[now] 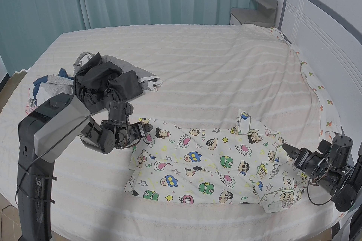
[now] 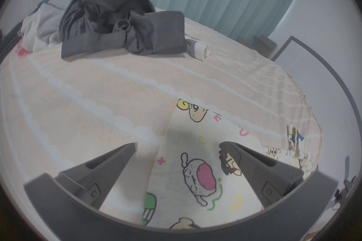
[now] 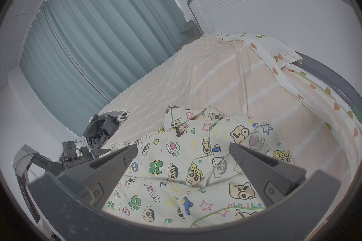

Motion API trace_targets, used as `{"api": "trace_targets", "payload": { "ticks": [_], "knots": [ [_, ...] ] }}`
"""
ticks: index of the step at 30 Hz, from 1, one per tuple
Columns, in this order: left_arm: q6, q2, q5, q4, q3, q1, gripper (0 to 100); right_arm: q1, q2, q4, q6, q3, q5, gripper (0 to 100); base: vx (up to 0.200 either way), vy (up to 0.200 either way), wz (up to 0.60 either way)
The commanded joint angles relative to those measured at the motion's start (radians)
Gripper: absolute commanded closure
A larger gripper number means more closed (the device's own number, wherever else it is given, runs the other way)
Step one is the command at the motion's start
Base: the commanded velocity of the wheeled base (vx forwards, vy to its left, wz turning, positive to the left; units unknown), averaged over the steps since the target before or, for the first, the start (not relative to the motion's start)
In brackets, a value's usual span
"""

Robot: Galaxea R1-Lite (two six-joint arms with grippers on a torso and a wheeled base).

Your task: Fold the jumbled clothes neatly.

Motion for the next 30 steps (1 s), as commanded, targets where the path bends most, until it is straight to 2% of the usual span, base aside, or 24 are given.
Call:
{"api": "trace_targets", "payload": {
  "ticks": [1,8,14,15,18,20,24,26,27,30],
  "knots": [
    [-0.042,0.08,0.0,-0.008,-0.057,-0.014,0,0.025,-0.002,0.0,0.002,0.018,-0.005,0,0.0,0.0,0.0],
    [-0.096,0.102,0.0,-0.037,-0.091,-0.032,0,0.063,-0.002,0.0,0.003,0.018,-0.012,0,0.0,0.0,0.0],
    [-0.103,0.105,0.002,-0.039,-0.089,-0.042,0,0.06,-0.002,0.0,0.002,0.018,-0.012,0,0.0,0.0,0.0],
    [-0.108,0.103,0.002,-0.039,-0.089,-0.043,100,0.055,-0.002,0.0,0.003,0.018,-0.011,0,0.0,0.0,0.0],
    [-0.109,0.102,0.003,-0.04,-0.088,-0.046,100,0.026,0.0,0.0,0.0,0.015,-0.005,0,0.0,0.0,0.0],
    [-0.114,0.099,0.003,-0.04,-0.079,-0.049,100,-0.021,0.01,0.0,-0.017,-0.01,0.014,0,0.0,0.0,0.0],
    [-0.137,0.068,0.011,-0.045,-0.065,-0.049,100,-0.126,0.084,0.05,-0.12,-0.077,0.104,0,0.0,0.0,0.0],
    [-0.142,0.063,0.011,-0.048,-0.062,-0.049,100,-0.136,0.095,0.052,-0.138,-0.088,0.117,0,0.0,0.0,0.0],
    [-0.169,0.02,0.014,-0.068,-0.026,-0.049,100,-0.17,0.124,0.066,-0.189,-0.174,0.186,0,0.0,0.0,0.0],
    [-0.175,-0.012,0.016,-0.102,0.018,-0.049,100,-0.144,0.133,0.15,-0.181,-0.249,0.265,0,0.0,0.0,0.0]
  ]
}}
